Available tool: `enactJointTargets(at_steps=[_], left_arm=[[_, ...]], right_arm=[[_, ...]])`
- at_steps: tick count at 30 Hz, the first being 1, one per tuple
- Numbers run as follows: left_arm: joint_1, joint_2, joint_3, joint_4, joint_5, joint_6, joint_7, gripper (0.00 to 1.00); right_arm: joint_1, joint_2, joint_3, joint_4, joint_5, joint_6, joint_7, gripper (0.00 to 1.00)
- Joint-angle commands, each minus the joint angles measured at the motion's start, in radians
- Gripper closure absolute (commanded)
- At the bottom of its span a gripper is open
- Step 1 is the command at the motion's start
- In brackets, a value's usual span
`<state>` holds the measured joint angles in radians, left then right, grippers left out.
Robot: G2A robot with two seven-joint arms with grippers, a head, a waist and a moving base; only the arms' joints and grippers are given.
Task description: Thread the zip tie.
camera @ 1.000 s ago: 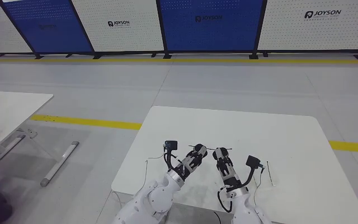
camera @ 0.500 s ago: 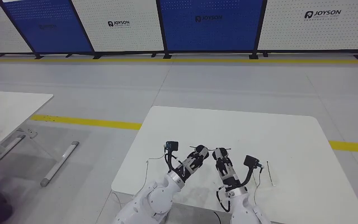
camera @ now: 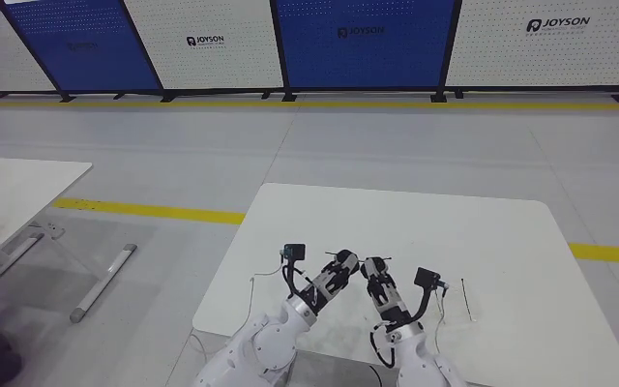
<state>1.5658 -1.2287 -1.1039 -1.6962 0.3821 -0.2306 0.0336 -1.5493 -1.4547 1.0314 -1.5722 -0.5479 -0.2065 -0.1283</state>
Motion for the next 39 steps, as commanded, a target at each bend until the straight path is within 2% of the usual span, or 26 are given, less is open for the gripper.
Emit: enactJointTargets(at_steps=[1,12,17,39], left_arm=[[-0.001,0.0,-0.001,0.003,0.005,0.001,0.005,1.0],[0.002,0.003,-0.002,0.002,0.005,-0.006,-0.018,1.0],[0.003,0.003,-0.004,0.0,0.004,-0.007,-0.016,1.0],[-0.004,0.001,0.012,0.015,0.047,0.012,0.013,1.0]], right_arm=[[-0.002,0.0,0.005,-0.002,0.005,-0.003,-0.009,1.0],[0.01,0.0,0.0,0.01,-0.003,0.003,-0.002,1.0],[0.015,0.0,-0.001,0.014,0.012,0.001,0.021,1.0],[-0.003,0.006,0.009,0.001,-0.013,-0.004,-0.007,1.0]])
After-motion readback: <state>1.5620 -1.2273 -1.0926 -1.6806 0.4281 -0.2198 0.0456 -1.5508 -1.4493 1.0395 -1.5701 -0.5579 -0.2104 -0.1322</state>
